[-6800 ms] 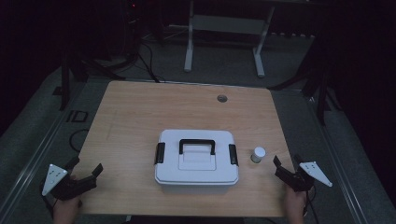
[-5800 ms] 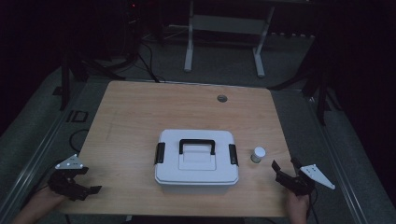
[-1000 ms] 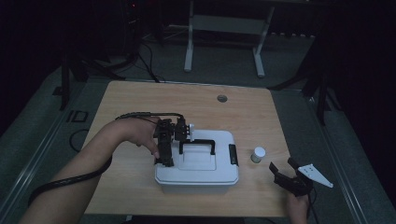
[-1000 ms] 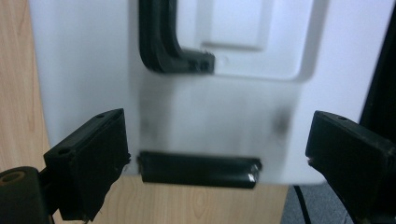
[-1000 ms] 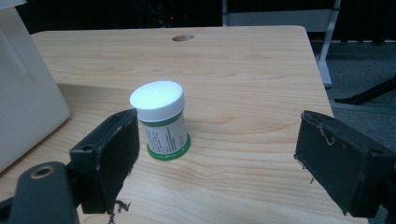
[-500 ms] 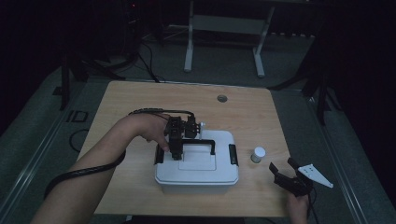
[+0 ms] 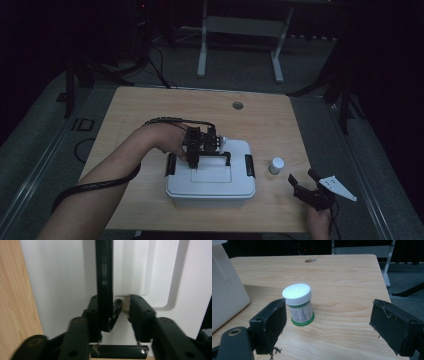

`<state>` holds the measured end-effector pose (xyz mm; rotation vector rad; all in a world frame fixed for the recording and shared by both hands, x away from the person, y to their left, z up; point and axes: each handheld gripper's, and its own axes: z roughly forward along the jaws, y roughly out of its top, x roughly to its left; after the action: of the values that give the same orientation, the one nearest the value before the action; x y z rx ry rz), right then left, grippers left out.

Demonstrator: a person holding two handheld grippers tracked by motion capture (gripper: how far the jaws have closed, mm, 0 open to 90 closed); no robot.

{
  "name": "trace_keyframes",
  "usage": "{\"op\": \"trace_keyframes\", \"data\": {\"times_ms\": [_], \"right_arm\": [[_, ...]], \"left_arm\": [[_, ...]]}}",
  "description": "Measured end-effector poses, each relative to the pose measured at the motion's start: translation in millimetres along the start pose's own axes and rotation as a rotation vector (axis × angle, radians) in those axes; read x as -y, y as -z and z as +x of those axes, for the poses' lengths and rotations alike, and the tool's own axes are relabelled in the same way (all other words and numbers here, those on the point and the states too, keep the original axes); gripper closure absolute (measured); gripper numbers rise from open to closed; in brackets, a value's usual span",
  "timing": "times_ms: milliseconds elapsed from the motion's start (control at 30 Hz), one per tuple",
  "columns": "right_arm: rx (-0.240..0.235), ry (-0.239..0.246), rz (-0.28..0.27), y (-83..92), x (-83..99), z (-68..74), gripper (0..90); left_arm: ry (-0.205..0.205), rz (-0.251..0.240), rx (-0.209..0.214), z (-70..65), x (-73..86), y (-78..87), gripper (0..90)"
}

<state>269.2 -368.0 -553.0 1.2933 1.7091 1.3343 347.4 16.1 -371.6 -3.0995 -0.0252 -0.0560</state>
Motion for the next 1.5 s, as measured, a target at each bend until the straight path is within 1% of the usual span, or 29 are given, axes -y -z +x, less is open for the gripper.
{"op": "trace_keyframes", "data": {"times_ms": [67, 133, 233, 300, 367, 433, 467, 567, 667, 767, 1000, 1167, 1267, 1367, 1433, 1467, 1500], "right_arm": [[0.0, 0.0, 0.0, -0.1, 0.0, 0.1, 13.3], [0.001, 0.001, 0.001, -0.2, 0.0, 0.3, 13.3], [0.001, 0.001, 0.002, -0.3, 0.0, 0.2, 13.3], [0.002, 0.001, 0.003, -0.4, 0.0, 0.3, 13.3], [0.003, 0.003, 0.003, -0.8, 0.1, 0.5, 13.3], [0.003, 0.005, 0.004, -0.9, 0.1, 0.8, 13.3], [0.003, 0.006, 0.005, -0.9, 0.1, 0.8, 13.3], [0.003, 0.007, 0.005, -0.9, 0.1, 0.8, 13.3], [0.002, 0.006, 0.002, -0.8, 0.1, 0.7, 13.3], [0.002, 0.005, 0.002, -0.9, 0.1, 0.5, 13.3], [0.003, 0.006, 0.004, -0.9, 0.2, 0.9, 13.3], [0.005, 0.003, 0.002, -0.8, 0.1, 0.4, 13.3], [0.005, 0.005, 0.003, -0.9, 0.1, 0.6, 13.3], [0.005, 0.005, 0.003, -0.9, 0.1, 0.6, 13.3], [0.005, 0.005, 0.003, -0.9, 0.1, 0.6, 13.3], [0.005, 0.005, 0.003, -0.9, 0.1, 0.6, 13.3], [0.007, 0.005, 0.004, -0.9, 0.1, 0.8, 13.3]], "left_arm": [[0.001, 0.011, 0.001, -2.3, -2.3, 0.0, 68.3], [0.009, 0.021, 0.013, -3.2, -3.6, 0.2, 72.6], [0.015, 0.024, 0.006, -4.6, -4.1, 0.2, 78.1], [0.035, 0.02, 0.003, -1.9, -3.4, -0.1, 82.3], [0.046, 0.018, 0.017, -0.3, -2.7, -0.4, 82.8], [0.046, 0.011, 0.028, 1.7, -2.1, -1.2, 83.0], [0.058, 0.009, 0.037, 2.8, -1.7, -1.3, 83.2], [0.051, 0.014, 0.049, 5.4, -2.2, -0.8, 83.4], [0.055, 0.015, 0.057, 6.0, -2.1, -0.3, 83.6], [0.064, 0.006, 0.062, 6.5, -1.1, -0.1, 83.6], [0.069, 0.0, 0.071, 7.0, -0.4, 3.0, 83.6], [0.066, 0.002, 0.069, 7.1, -0.2, 8.2, 83.6], [0.06, -0.002, 0.055, 6.9, 1.4, 13.0, 83.6], [0.073, -0.015, 0.049, 6.8, 4.3, 19.2, 83.6], [0.066, -0.015, 0.042, 7.3, 6.1, 24.6, 83.6], [0.066, -0.015, 0.042, 7.3, 6.1, 24.6, 83.6], [0.075, -0.019, 0.033, 7.6, 8.6, 30.9, 83.6]]}}
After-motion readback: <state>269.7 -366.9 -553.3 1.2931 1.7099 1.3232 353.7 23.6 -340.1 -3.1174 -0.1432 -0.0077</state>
